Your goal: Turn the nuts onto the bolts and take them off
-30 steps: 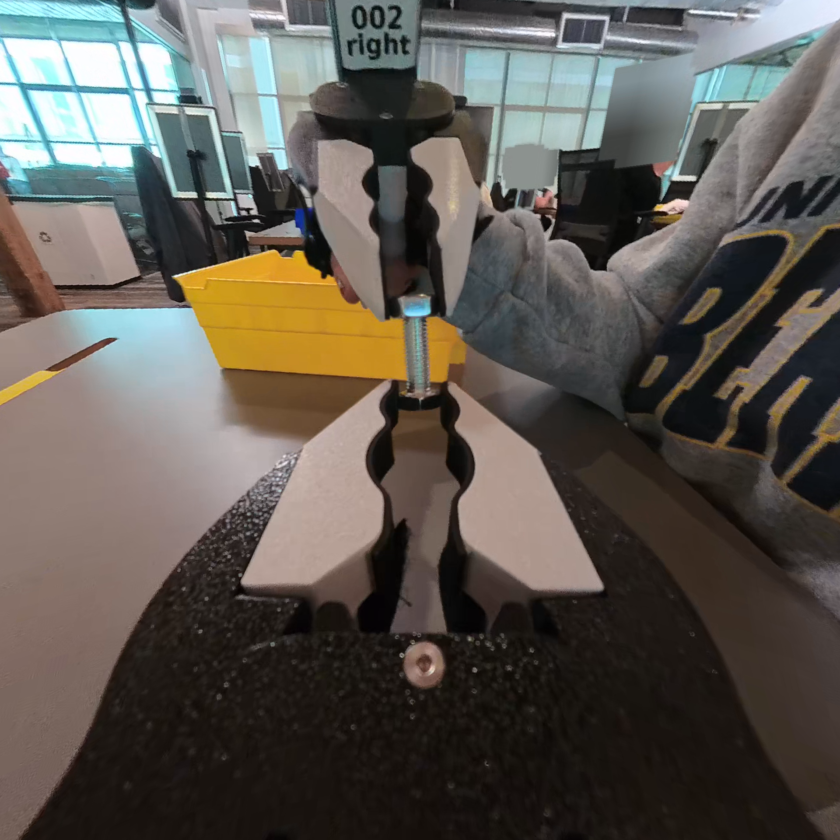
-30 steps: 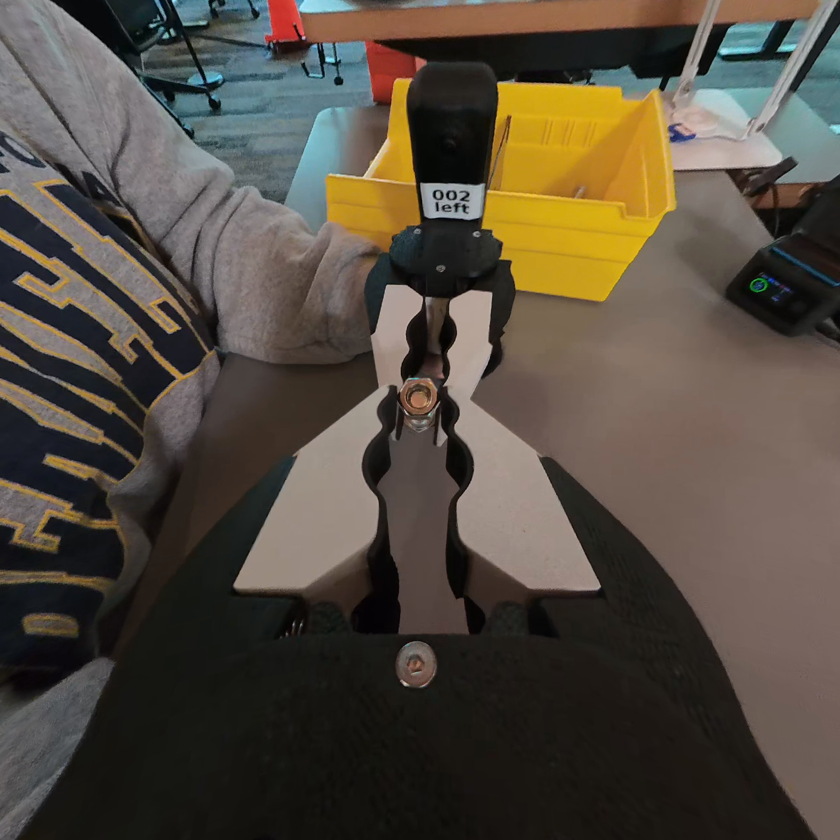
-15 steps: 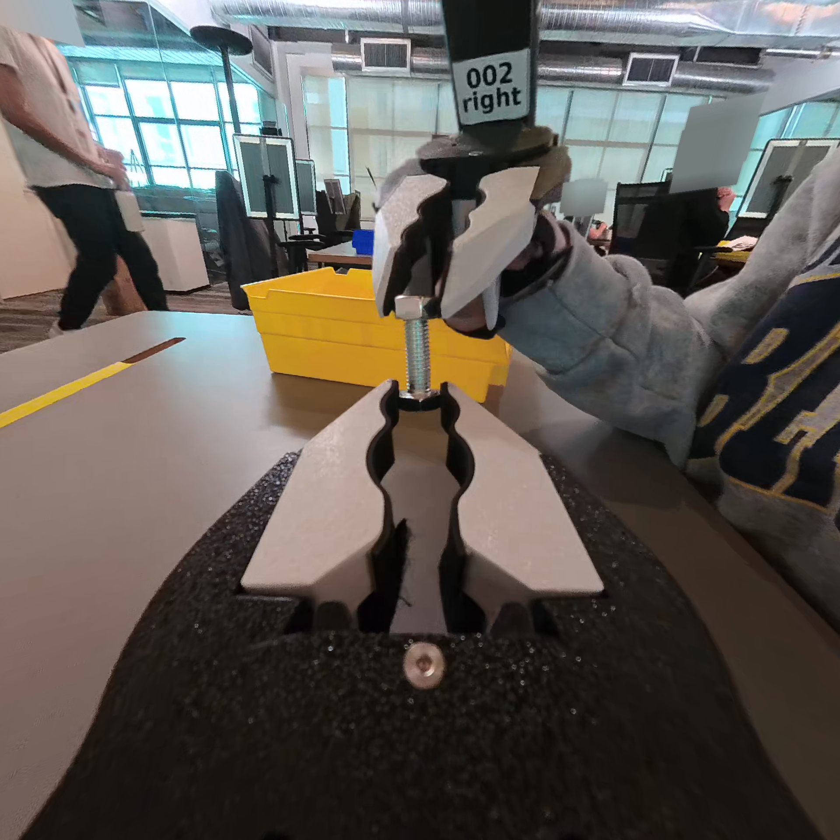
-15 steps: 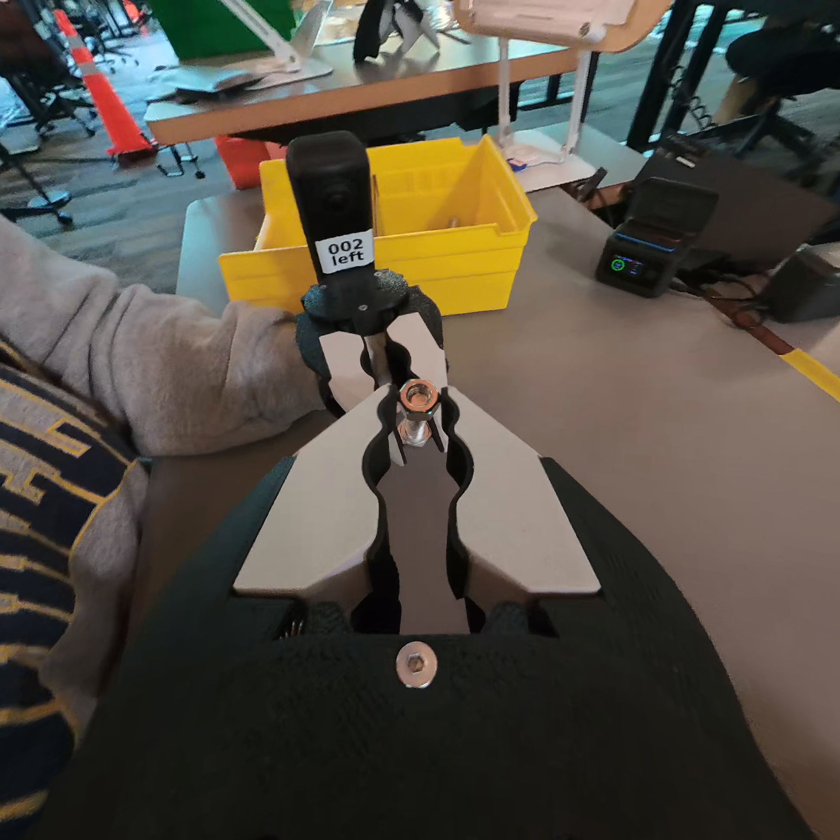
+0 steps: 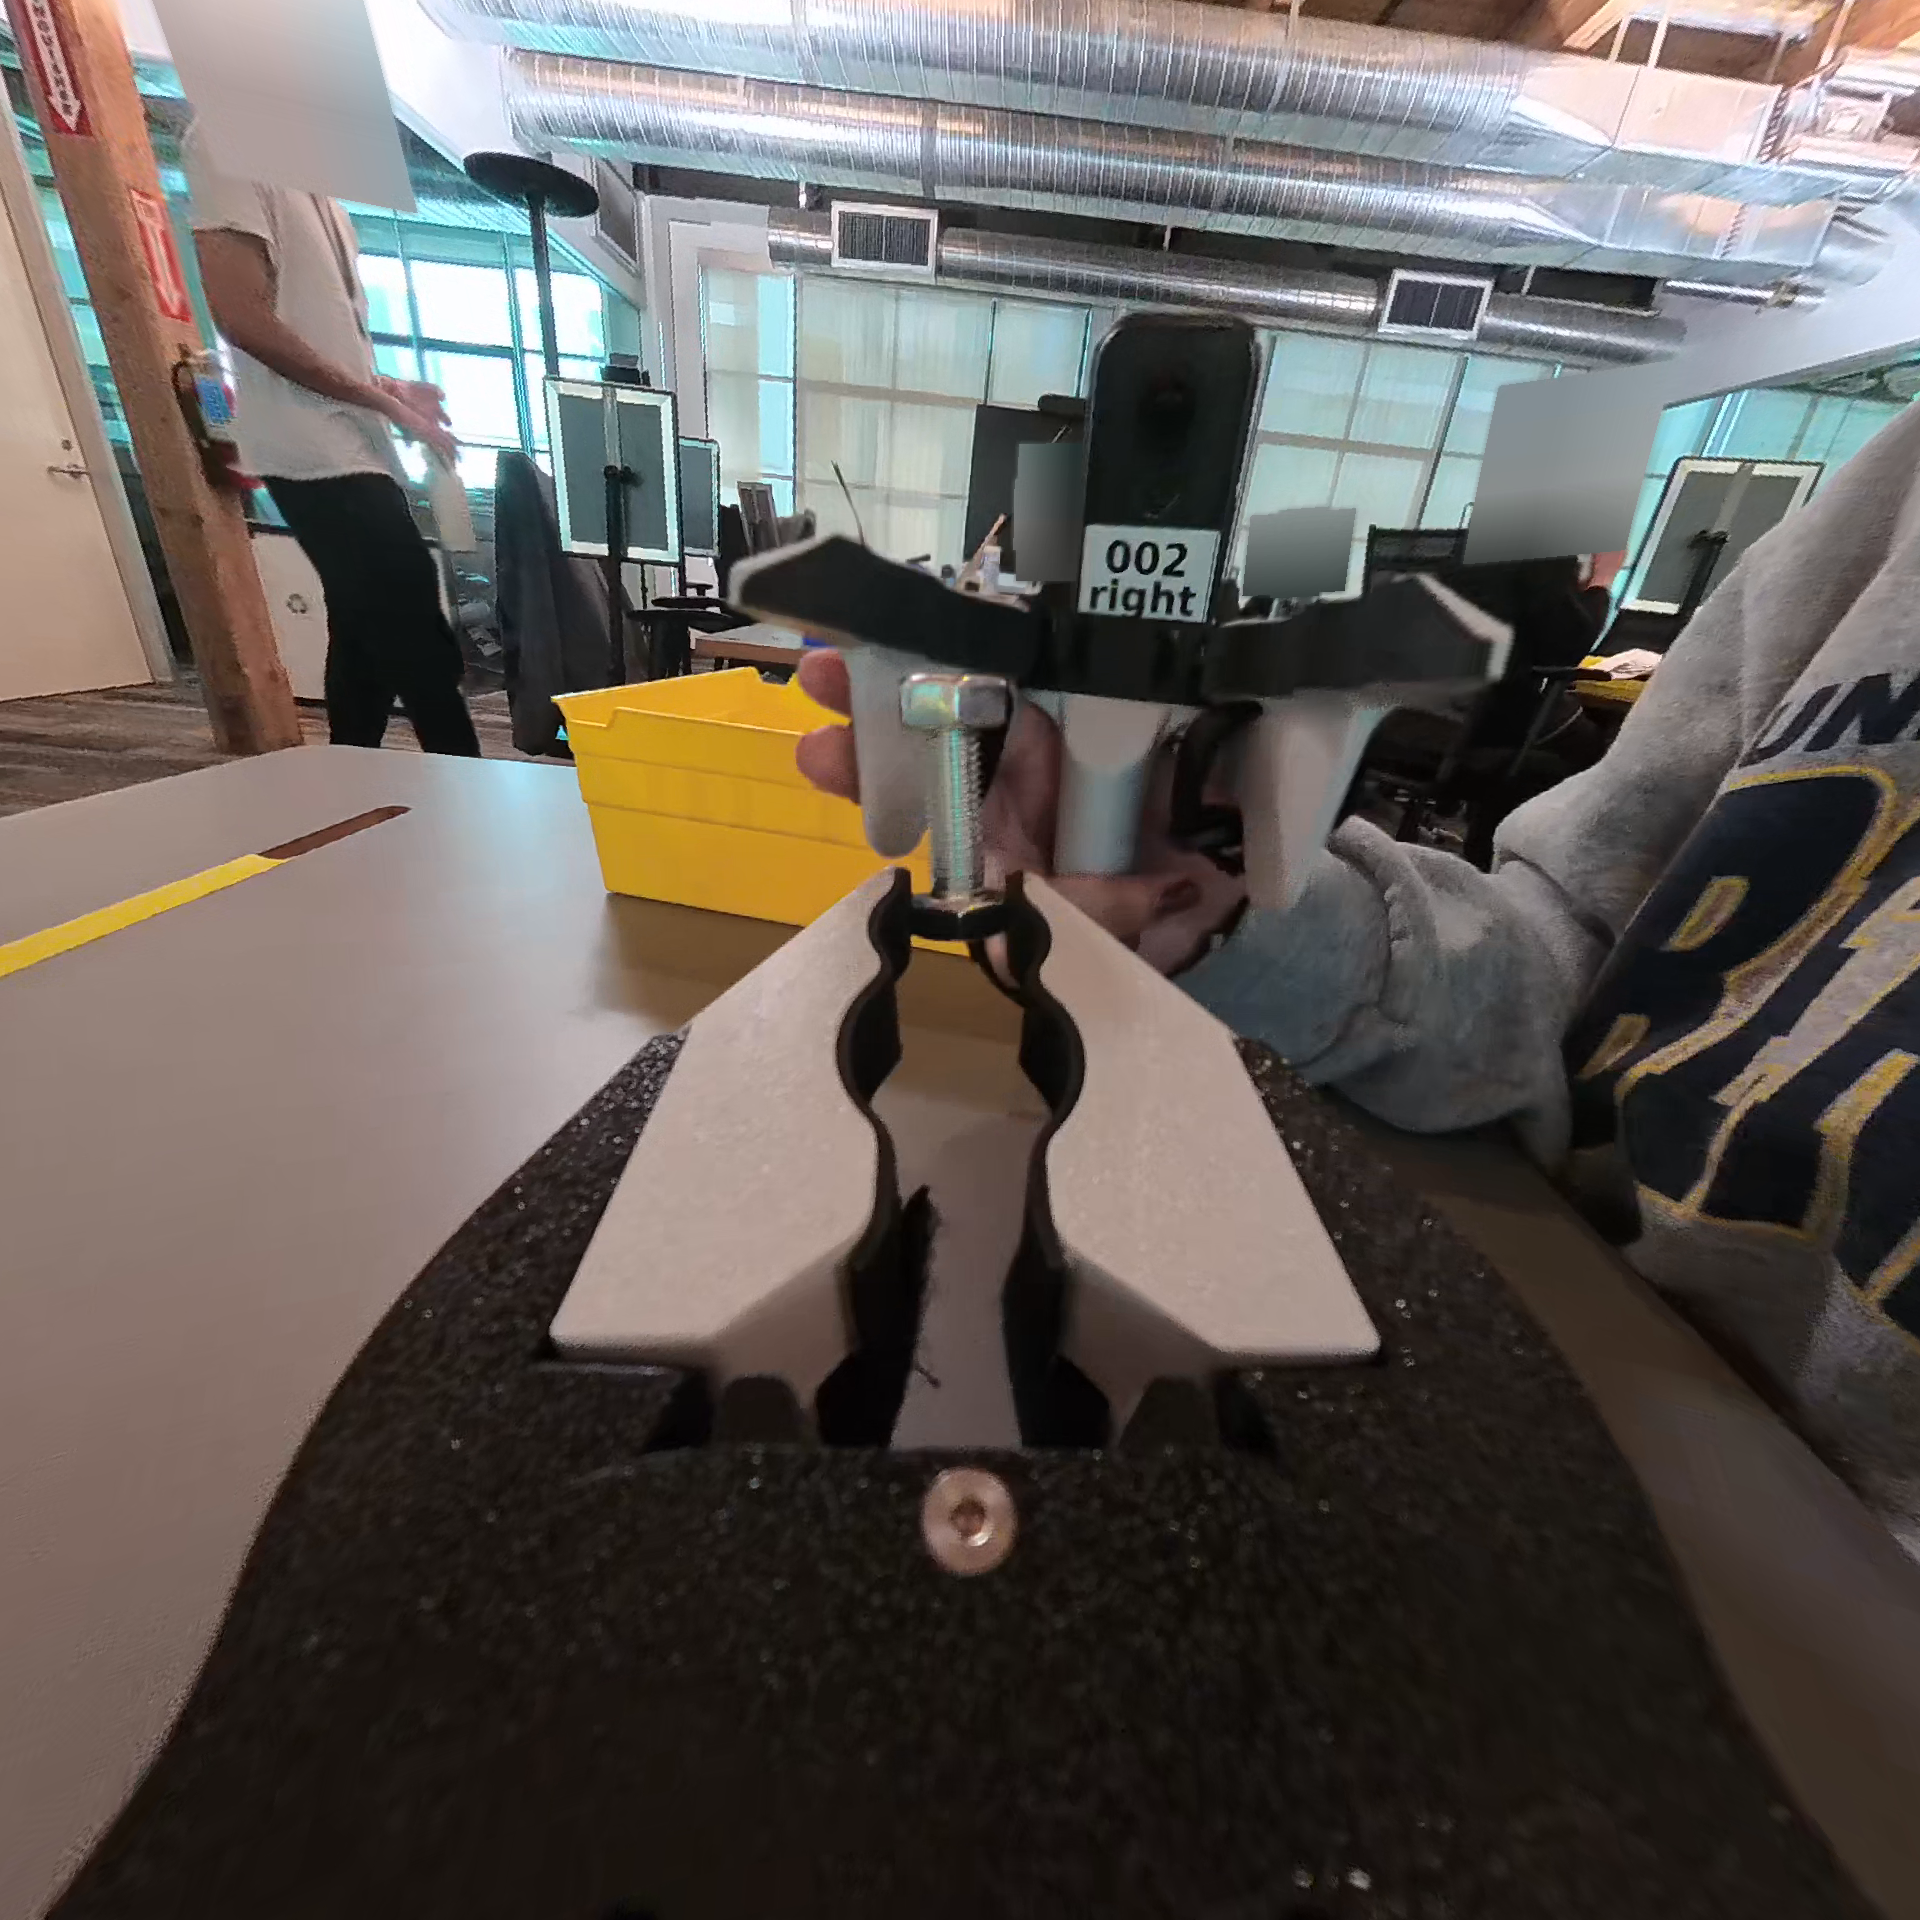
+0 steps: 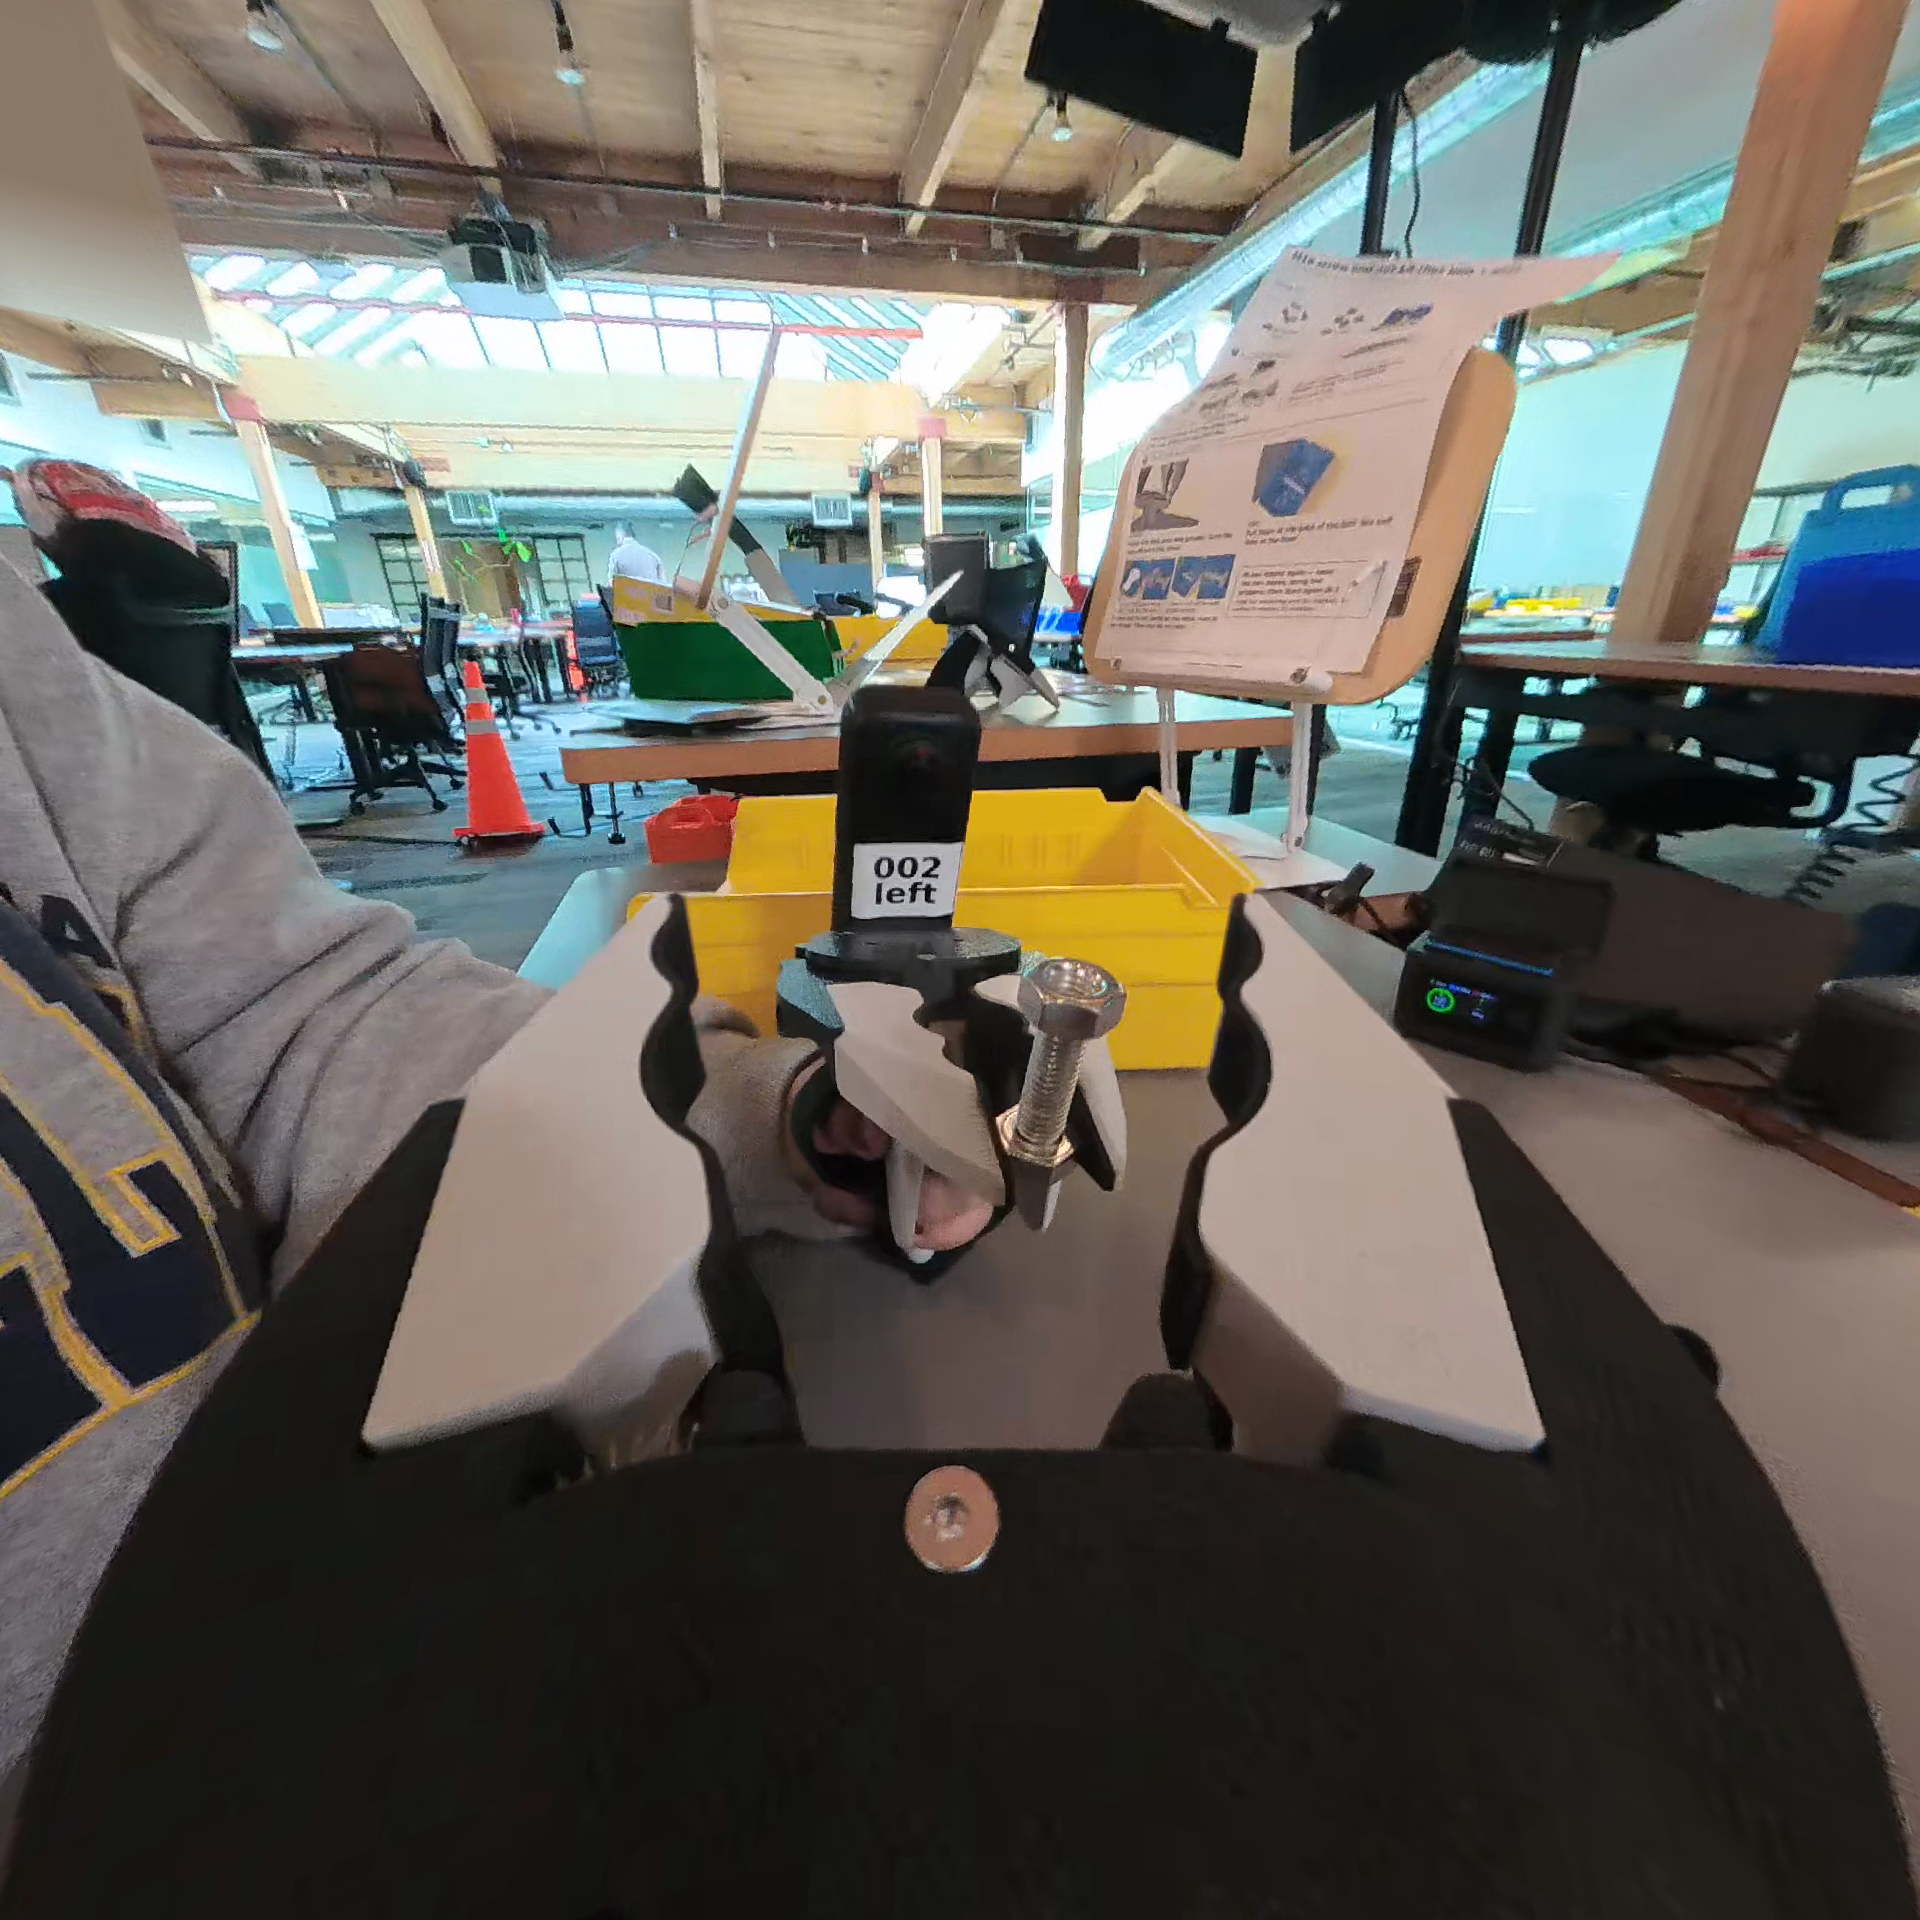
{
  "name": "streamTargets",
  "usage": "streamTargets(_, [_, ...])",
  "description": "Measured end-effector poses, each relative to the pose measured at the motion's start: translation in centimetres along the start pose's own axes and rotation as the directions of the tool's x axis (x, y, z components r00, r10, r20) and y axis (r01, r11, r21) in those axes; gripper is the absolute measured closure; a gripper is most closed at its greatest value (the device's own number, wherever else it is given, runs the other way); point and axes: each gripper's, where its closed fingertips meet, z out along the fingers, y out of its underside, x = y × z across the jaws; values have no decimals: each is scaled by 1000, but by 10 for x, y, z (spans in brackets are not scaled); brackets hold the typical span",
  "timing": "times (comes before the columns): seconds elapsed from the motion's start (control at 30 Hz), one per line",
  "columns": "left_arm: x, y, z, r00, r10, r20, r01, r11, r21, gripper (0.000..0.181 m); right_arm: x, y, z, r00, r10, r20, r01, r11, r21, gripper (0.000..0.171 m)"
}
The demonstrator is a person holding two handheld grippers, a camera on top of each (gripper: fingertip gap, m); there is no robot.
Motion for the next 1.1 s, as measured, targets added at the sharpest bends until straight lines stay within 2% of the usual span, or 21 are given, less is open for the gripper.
streamTargets(0.1, [1,1,1,1000,-2,-8,2,1000,-4,165,0,12,5,1000,-6,7,6,998,-63,65])
streamTargets(0.2, [0,3,2,1000,0,-2,0,1000,-19,166,-8,17,7,998,30,56,-26,998,-64,65])
streamTargets(0.43, [-21,-2,-8,993,-31,112,30,999,9,165,-4,20,-1,998,27,48,-23,997,-77,69])
streamTargets(0.5, [-28,2,-10,988,-25,154,29,999,-27,166,1,20,-3,999,36,30,-34,997,-76,70])
streamTargets(0.7, [3,12,12,1000,4,27,-1,995,-102,165,-7,23,7,999,19,51,-16,998,-63,69])
streamTargets(0.83, [-11,14,4,994,49,96,-37,991,-126,165,-5,28,6,999,4,43,0,997,-80,69])
streamTargets(0.97, [-32,-4,-18,987,-20,160,22,1000,-13,166,4,26,-1,1000,16,15,-15,998,-68,74])
streamTargets(1.1, [-11,3,-5,998,-3,58,7,998,-70,166,3,25,2,1000,12,14,-11,999,-44,73])
